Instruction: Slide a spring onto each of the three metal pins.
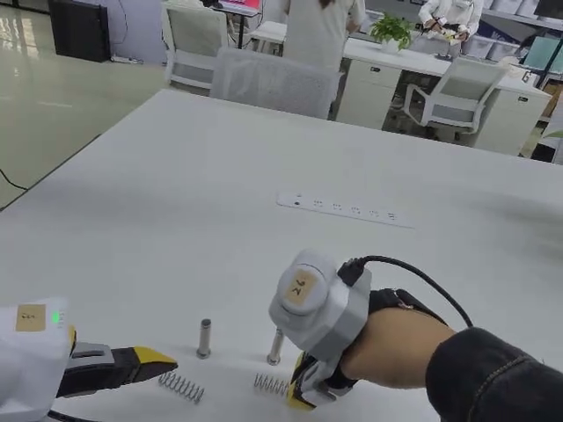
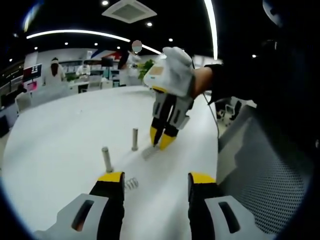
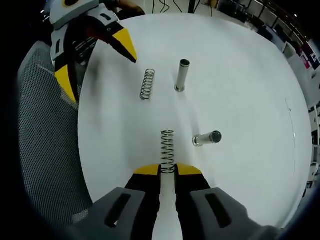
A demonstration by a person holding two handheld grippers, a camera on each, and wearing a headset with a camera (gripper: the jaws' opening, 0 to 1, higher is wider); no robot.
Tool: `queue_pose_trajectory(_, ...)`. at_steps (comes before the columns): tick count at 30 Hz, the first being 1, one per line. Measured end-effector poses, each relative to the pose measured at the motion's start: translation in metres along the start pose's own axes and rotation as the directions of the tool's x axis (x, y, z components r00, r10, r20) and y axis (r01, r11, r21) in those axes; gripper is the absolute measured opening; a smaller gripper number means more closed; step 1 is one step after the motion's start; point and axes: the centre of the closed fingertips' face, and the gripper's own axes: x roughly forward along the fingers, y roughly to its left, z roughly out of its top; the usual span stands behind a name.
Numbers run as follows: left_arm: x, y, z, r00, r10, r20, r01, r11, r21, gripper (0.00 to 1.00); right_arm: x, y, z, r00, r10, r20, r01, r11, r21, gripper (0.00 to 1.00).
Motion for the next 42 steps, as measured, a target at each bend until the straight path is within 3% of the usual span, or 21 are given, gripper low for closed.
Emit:
queue_pose_trajectory(20, 0.024, -0.007, 0.017, 0.9962, -0.088, -0.003, 0.088, 0.994, 0.059, 0.39, -0.034, 0.023, 0.013, 0.9987, 0.022, 0.047, -0.020, 0.999, -0.049, 0.07)
queue_pose_trajectory(42, 0.034, -0.021, 0.021, 0.9895, -0.144, 0.011, 0.142, 0.985, 0.097, 0.24, -0.039, 0.044, 0.030, 0.9953, 0.073, 0.064, -0.059, 0.980, -0.189, 0.07)
